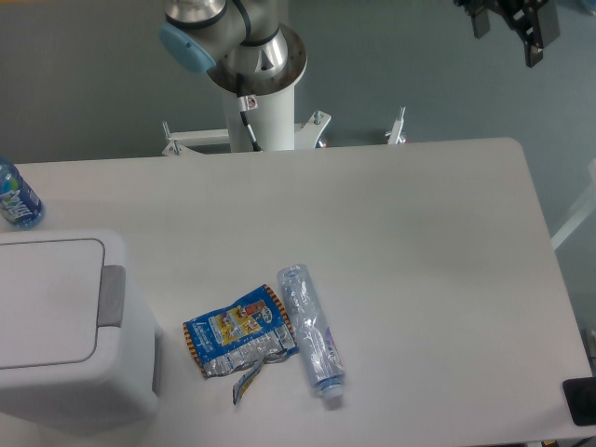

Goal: Open the trash can
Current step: 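Move the open gripper from its raised position toward the table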

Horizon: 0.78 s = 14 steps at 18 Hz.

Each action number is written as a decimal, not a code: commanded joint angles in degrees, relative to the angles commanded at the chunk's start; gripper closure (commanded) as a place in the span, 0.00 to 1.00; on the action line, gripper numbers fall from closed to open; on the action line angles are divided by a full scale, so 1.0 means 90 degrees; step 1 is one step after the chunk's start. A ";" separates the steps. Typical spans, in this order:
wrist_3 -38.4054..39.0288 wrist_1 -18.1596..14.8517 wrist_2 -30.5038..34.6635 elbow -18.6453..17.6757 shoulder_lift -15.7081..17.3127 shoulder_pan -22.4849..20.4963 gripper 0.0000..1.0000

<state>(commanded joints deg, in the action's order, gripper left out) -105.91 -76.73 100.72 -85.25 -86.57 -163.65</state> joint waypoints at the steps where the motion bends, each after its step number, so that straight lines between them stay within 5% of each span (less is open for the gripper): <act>1: 0.0001 0.0000 0.0010 -0.0010 0.0010 0.0000 0.00; 9: 0.0175 -0.0049 -0.0107 -0.0010 0.0020 0.0048 0.00; 14: 0.2133 0.0000 -0.0408 0.0048 -0.0078 0.0536 0.00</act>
<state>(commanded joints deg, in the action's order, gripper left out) -86.71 -76.73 97.05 -84.82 -87.27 -158.83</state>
